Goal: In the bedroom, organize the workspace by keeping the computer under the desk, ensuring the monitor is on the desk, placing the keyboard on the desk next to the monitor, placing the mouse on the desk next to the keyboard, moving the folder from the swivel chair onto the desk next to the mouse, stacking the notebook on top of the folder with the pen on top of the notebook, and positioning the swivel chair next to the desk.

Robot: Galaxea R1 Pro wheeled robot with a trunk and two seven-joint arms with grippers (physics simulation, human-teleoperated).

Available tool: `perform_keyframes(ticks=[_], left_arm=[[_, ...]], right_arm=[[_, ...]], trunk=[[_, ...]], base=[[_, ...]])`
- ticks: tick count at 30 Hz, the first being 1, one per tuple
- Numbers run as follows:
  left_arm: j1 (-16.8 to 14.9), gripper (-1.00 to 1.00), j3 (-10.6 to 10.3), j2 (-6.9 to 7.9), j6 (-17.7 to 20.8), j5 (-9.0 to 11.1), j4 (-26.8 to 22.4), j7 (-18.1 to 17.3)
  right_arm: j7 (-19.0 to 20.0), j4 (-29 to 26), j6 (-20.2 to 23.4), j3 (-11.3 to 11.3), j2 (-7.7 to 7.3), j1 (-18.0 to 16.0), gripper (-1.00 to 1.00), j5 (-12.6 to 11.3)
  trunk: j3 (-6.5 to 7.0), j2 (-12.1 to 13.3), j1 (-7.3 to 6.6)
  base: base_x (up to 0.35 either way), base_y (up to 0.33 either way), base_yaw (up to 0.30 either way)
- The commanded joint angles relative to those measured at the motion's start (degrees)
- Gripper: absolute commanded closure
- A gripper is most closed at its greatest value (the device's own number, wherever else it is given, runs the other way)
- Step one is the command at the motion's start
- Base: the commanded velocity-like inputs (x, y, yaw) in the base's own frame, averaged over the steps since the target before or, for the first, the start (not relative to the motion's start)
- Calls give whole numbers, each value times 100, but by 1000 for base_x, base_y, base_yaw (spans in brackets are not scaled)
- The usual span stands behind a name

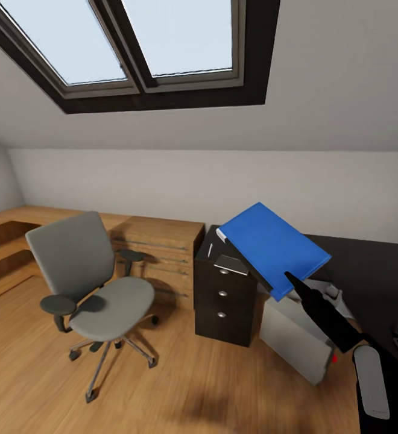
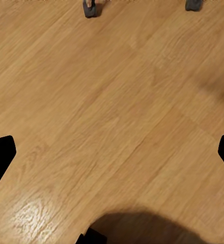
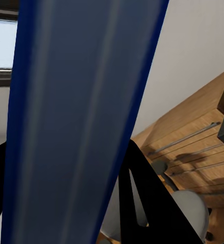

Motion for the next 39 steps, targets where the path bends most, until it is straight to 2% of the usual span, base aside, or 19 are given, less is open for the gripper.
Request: perform_keyframes(ticks=[1, 9, 23, 26, 34, 39], left_arm=[[-4, -100, -48, 9, -33, 60, -2, 42], [-4, -100, -48, 6, -37, 58, -2, 42], [-5, -100, -40, 0, -36, 52, -2, 44], [-5, -100, -45, 0, -42, 46, -2, 37], [-2, -100, -134, 8, -34, 62, -1, 43], [-4, -100, -136, 3, -26, 69, 3, 44]], right_arm=[[13, 0, 34, -13, 6, -7, 100, -9], [10, 0, 26, -13, 6, -7, 100, 4], [4, 8, 20, -13, 6, -7, 100, 17], [2, 151, 16, -6, -1, -7, 100, 22], [19, 205, 24, -4, -3, -7, 100, -4], [26, 549, 19, 3, -14, -7, 100, -19]], trunk=[[-2, -4, 0], [39, -4, 0], [105, -4, 0], [118, -4, 0], [269, 317, -176], [359, 518, -286]], base=[[15, 16, -151], [141, 139, -203], [10, 9, -259], [0, 0, -269], [0, 0, -84], [0, 0, -3]])
